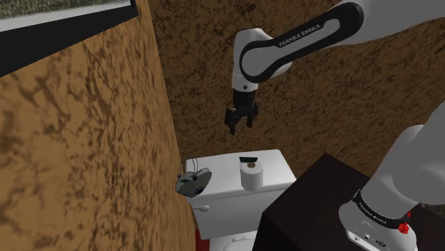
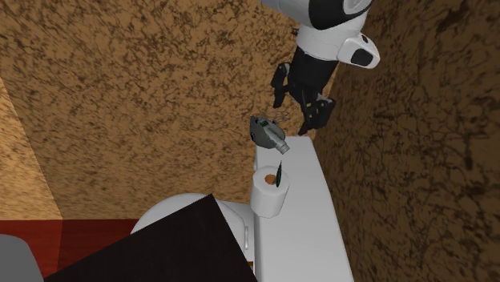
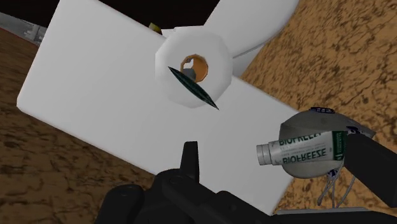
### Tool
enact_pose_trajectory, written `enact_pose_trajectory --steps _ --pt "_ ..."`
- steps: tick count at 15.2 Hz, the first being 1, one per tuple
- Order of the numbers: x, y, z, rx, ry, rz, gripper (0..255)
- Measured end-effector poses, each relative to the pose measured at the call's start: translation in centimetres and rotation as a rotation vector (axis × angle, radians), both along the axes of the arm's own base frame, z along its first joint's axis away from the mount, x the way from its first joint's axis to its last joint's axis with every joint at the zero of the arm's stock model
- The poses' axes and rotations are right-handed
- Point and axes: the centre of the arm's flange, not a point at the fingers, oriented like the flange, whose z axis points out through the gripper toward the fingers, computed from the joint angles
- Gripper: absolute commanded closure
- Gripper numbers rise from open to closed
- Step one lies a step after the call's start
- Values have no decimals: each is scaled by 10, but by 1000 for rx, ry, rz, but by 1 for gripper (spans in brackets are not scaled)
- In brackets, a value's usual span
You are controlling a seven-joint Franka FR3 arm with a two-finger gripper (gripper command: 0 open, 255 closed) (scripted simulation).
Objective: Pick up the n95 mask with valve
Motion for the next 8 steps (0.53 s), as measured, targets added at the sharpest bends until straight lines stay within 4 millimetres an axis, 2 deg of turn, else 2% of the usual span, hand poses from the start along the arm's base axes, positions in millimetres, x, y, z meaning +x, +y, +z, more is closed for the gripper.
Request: enact_pose_trajectory --steps 8 --pt "55 63 -56 35 6 7 0"
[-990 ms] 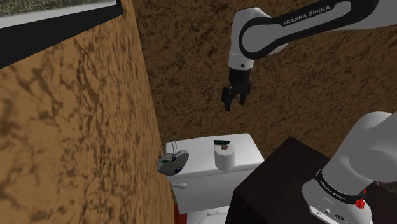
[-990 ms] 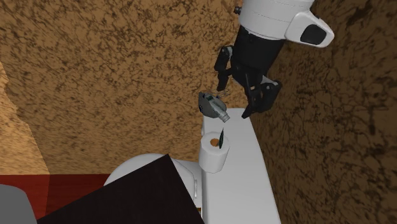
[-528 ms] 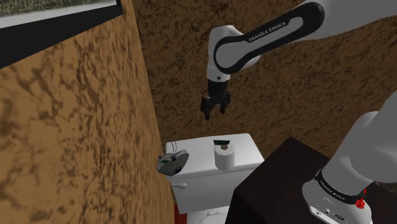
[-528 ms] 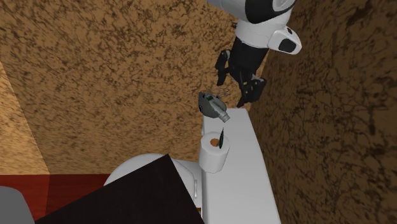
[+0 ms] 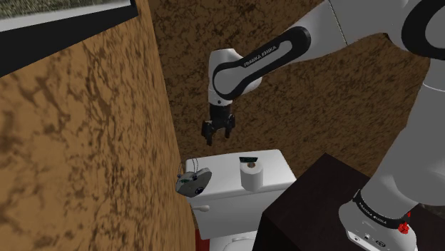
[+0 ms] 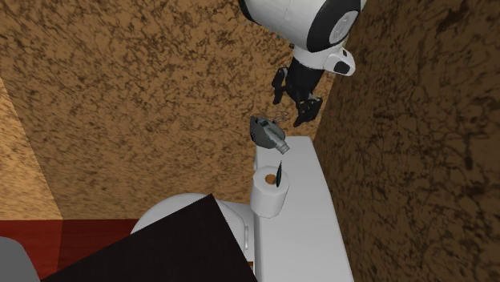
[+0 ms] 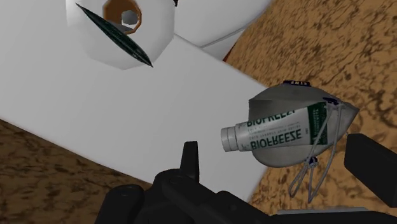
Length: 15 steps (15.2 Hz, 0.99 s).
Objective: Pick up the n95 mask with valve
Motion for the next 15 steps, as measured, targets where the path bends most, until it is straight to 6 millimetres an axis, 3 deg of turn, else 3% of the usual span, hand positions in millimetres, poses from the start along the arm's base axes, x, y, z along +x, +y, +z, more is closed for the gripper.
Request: enact_pose_trajectory --steps 9,15 --pt "63 79 -58 39 8 7 0" --pt "66 84 -86 42 9 7 0"
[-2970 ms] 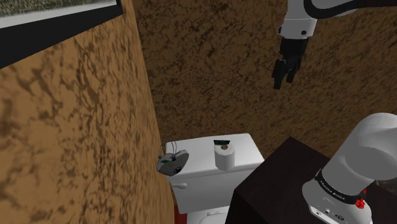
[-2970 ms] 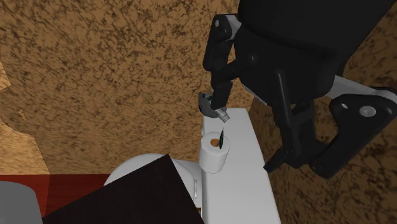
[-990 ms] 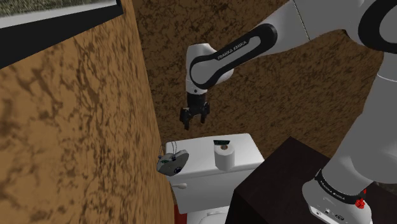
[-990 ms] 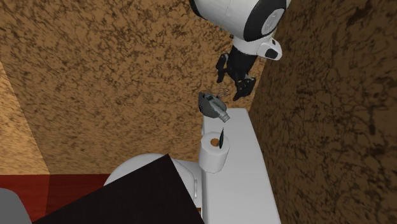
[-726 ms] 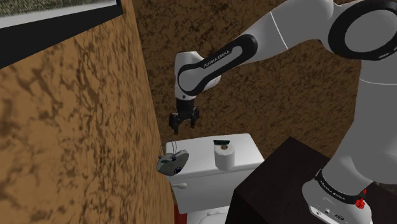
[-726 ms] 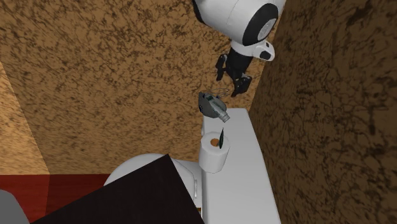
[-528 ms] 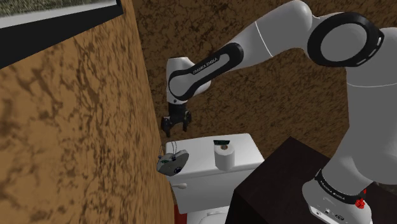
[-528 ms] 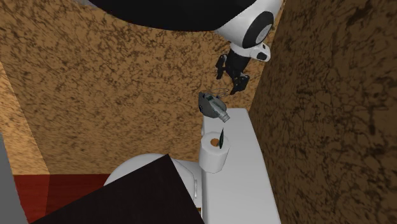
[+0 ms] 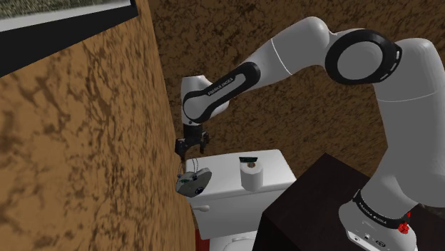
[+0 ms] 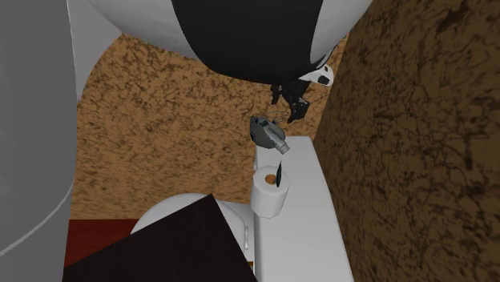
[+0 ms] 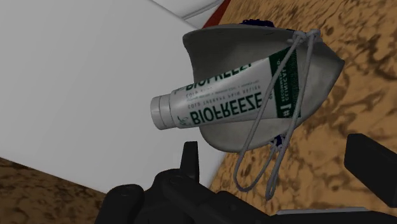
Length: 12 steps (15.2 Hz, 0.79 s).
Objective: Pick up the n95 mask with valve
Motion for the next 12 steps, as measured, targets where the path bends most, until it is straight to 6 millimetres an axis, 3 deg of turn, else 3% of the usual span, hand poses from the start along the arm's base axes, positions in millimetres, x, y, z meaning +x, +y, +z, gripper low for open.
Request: enact_pose_trajectory --steps 2,3,12 --pt "0 0 -12 0 0 0 0" --pt "0 0 -13 0 0 0 255" --pt "-1 1 -14 1 -1 0 255"
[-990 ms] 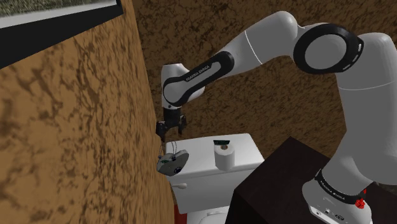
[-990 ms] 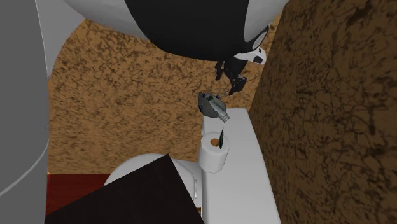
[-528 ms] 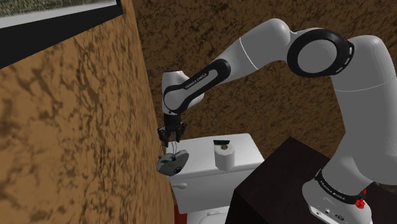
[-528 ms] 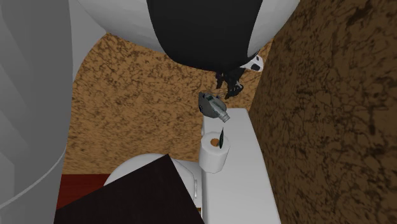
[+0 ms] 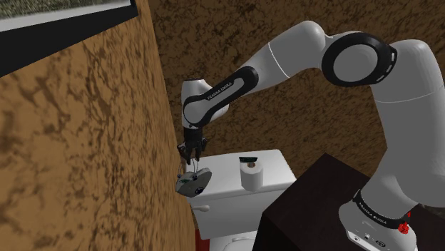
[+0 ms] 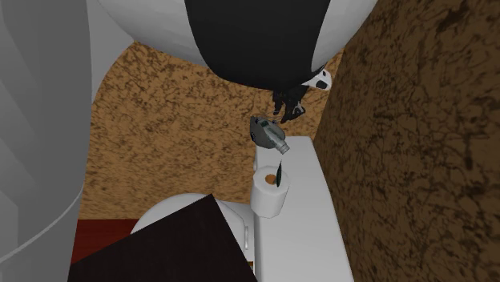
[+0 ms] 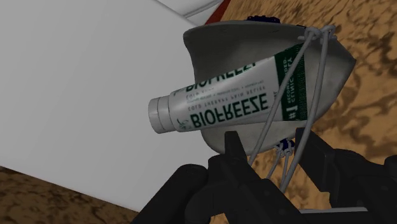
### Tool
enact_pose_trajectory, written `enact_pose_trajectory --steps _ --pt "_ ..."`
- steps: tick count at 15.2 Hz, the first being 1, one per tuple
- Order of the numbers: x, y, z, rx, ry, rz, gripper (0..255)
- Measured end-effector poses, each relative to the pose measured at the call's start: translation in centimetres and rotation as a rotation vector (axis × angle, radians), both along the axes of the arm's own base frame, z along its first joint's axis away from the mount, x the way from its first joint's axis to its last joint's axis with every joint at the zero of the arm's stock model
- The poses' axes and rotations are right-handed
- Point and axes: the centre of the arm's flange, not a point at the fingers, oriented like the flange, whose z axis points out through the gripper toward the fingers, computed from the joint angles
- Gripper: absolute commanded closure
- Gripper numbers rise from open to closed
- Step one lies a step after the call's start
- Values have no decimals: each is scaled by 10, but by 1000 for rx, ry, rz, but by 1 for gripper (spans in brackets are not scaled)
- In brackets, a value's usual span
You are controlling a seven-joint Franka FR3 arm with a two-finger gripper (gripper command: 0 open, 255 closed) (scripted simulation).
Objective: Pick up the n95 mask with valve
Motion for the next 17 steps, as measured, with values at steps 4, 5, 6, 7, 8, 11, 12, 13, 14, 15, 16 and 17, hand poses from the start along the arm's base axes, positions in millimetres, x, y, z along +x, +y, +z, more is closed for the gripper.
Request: enact_pose_trajectory --steps 4,5,6,7,8,11,12,13,14,15,16,17 --pt "1 -2 11 -1 2 0 255" --pt "0 -1 15 -1 2 0 255" --pt "-1 -1 20 -1 2 0 255" --pt "0 -1 26 -1 2 0 255" --pt "0 -1 31 -1 2 0 255" --pt "0 -1 47 -1 2 0 255" --pt "1 -1 53 -1 1 0 255" --pt "1 -1 57 -1 2 0 255" --pt "0 -3 62 -1 2 0 255" --pt "0 -3 68 -1 2 0 255" --pt "1 -2 74 -1 2 -1 255" --pt "1 -1 77 -1 1 -1 255"
